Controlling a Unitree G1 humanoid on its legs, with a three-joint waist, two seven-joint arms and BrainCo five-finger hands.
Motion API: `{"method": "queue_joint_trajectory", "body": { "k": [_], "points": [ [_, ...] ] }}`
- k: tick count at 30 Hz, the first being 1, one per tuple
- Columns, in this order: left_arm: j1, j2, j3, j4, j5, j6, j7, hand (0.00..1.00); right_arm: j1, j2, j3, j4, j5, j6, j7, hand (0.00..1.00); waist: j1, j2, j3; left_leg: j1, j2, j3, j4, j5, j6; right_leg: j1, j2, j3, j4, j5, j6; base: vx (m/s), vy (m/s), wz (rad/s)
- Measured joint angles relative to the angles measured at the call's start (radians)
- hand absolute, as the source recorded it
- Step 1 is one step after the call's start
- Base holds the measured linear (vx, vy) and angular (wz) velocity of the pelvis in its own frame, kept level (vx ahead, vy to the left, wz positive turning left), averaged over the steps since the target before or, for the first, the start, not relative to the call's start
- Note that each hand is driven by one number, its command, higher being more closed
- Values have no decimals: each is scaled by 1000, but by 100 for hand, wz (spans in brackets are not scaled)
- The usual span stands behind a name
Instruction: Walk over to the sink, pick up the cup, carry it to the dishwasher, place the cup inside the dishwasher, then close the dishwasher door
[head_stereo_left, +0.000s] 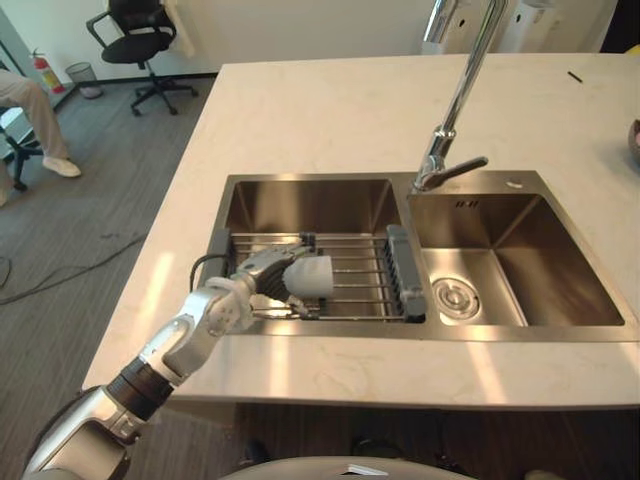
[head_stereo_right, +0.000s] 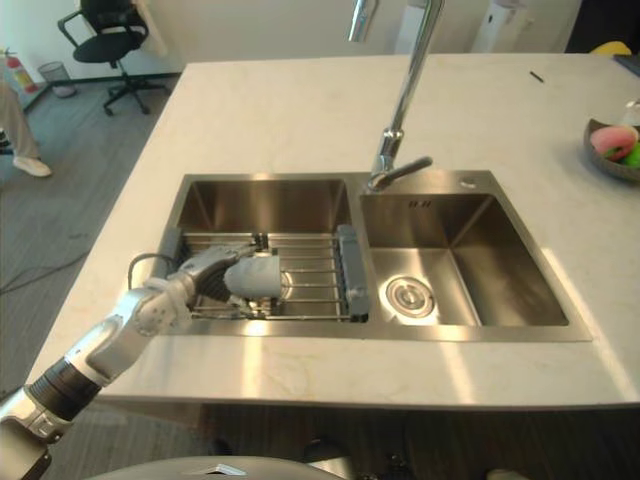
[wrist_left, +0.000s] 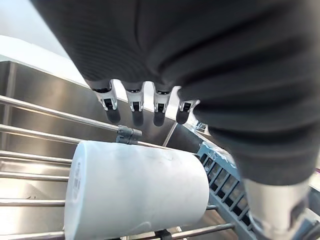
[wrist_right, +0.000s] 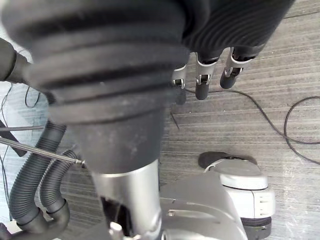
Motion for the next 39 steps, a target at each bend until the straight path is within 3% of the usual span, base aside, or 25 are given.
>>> {"method": "queue_joint_trajectory", "body": {
  "k": [10, 21, 29, 39],
  "points": [
    [10, -28, -40, 30, 21, 39, 50, 0, -3, 9, -35, 15, -1, -11, 6, 0, -3, -1, 0, -1, -2, 3, 0, -3, 1, 0, -1, 4, -5, 0, 1, 0, 0, 0],
    [9, -92, -72, 108, 20, 77, 169, 0, -12, 10, -39, 33, -1, -12, 6, 0, -11, -1, -2, 11, -2, 9, 0, -7, 0, 13, 0, 14, -18, 6, 2, -1, 1, -1],
    [2, -101, -72, 148, 39, 80, 172, 0, -16, 19, -67, 44, -1, -15, 8, 0, -20, -1, -2, 16, -2, 21, 0, -9, 1, 14, 0, 20, -22, 11, 3, 1, 4, -4],
    [-8, -121, -72, 194, 39, 121, 168, 0, -15, 19, -74, 49, -2, -21, 9, 0, -27, 1, -6, 29, -4, 31, 0, -13, 2, 28, 0, 25, -36, 16, 4, 2, 1, -2]
  ]
}}
